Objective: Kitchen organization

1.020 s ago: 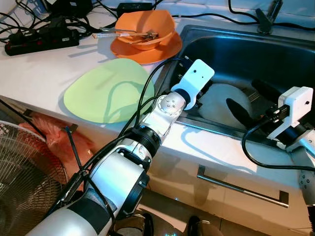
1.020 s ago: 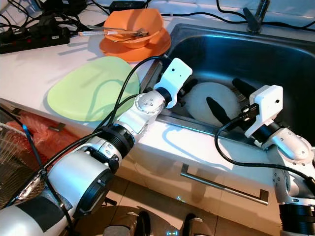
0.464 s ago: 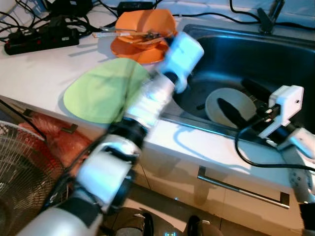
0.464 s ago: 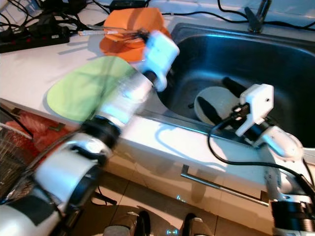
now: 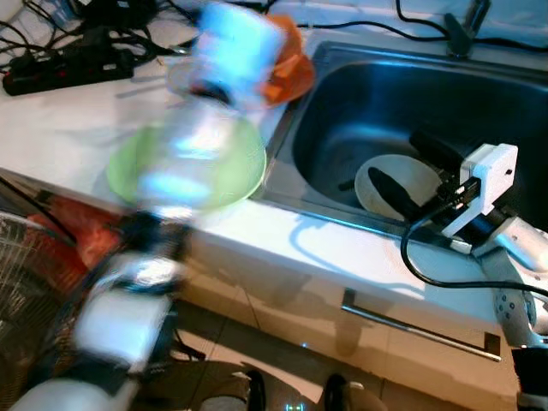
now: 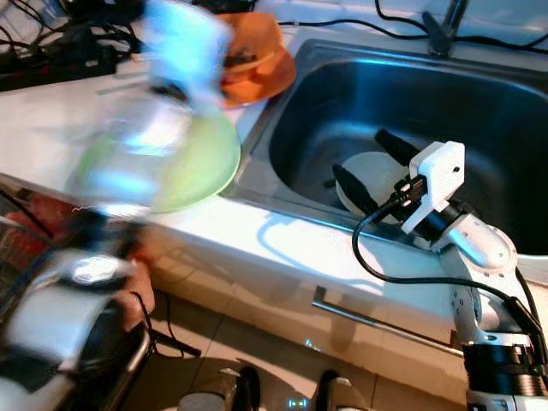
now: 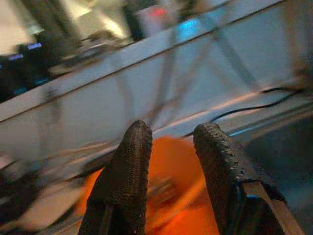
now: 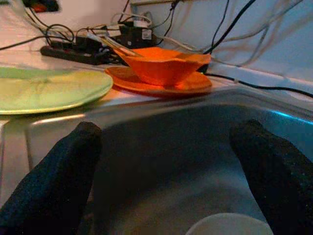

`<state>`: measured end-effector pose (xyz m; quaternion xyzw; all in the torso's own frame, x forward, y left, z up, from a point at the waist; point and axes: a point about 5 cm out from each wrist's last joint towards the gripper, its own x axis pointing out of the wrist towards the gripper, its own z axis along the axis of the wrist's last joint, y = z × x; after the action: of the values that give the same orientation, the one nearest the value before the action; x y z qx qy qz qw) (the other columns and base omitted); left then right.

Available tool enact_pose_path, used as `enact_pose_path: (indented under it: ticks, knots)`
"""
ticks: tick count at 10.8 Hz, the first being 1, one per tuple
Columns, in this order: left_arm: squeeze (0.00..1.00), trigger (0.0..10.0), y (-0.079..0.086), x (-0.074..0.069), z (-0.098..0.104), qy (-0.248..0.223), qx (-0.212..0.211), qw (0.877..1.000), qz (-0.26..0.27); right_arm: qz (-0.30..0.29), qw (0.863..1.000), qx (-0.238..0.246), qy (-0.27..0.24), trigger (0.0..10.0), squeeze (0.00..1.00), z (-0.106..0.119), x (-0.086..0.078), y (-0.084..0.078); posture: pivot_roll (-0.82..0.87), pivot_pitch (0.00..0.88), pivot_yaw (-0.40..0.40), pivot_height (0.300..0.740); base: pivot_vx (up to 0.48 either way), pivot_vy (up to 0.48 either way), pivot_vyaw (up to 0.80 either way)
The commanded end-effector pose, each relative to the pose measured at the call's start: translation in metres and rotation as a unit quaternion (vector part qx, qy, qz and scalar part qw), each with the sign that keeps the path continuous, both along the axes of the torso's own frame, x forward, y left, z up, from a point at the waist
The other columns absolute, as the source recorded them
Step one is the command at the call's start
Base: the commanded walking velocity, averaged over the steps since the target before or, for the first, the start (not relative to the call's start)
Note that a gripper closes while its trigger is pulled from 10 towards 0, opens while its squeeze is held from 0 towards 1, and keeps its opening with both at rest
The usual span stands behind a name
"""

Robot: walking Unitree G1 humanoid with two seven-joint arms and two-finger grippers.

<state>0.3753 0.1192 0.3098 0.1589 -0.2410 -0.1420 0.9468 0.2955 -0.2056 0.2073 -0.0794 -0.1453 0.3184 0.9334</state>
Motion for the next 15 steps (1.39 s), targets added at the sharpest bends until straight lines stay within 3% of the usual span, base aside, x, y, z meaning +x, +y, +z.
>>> enact_pose_path:
  ticks: [1,2,3,5,7,11,14,15]
  knots:
    - [0.00,10.0,0.019,-0.005,-0.003,0.012,-0.001,1.000,0.021,0.017,1.000,0.007,0.001,10.0,0.00,-0.001,0.000,0.005,0.10,0.187,0.058,0.740,0.000,0.000,0.00]
    - [1.00,10.0,0.037,-0.009,-0.008,0.022,-0.005,0.999,0.047,0.022,1.000,0.009,0.002,10.0,0.00,-0.001,0.002,0.006,0.11,0.190,0.049,0.740,0.000,0.000,0.00]
    - [1.00,10.0,0.055,-0.019,-0.013,0.037,-0.014,0.996,0.073,0.027,1.000,0.010,0.004,10.0,0.00,-0.001,0.004,0.008,0.13,0.193,0.040,0.740,0.000,0.000,0.00]
    - [1.00,10.0,0.073,-0.034,-0.016,0.055,-0.033,0.993,0.095,0.038,0.999,0.012,0.005,10.0,0.00,-0.001,0.007,0.012,0.14,0.196,0.031,0.740,0.000,0.000,0.00]
    - [1.00,10.0,0.089,-0.047,-0.014,0.069,-0.080,0.990,0.096,0.042,0.999,0.011,0.006,10.0,0.00,-0.001,0.008,0.012,0.15,0.202,0.023,0.740,0.000,0.000,0.00]
    - [1.00,10.0,0.103,-0.065,-0.031,0.119,-0.152,0.977,0.093,0.047,0.999,0.012,0.009,10.0,0.00,-0.002,0.009,0.013,0.15,0.207,0.016,0.740,0.000,0.000,0.00]
    - [1.00,10.0,0.107,-0.075,-0.035,0.134,-0.160,0.973,0.099,0.050,0.999,0.010,0.012,10.0,0.00,-0.003,0.010,0.014,0.16,0.213,0.013,0.740,0.000,0.000,0.00]
    - [1.00,10.0,0.110,-0.082,-0.050,0.157,-0.181,0.965,0.110,0.053,0.998,0.009,0.013,10.0,0.00,-0.004,0.011,0.015,0.17,0.214,0.011,0.740,0.000,0.000,0.00]
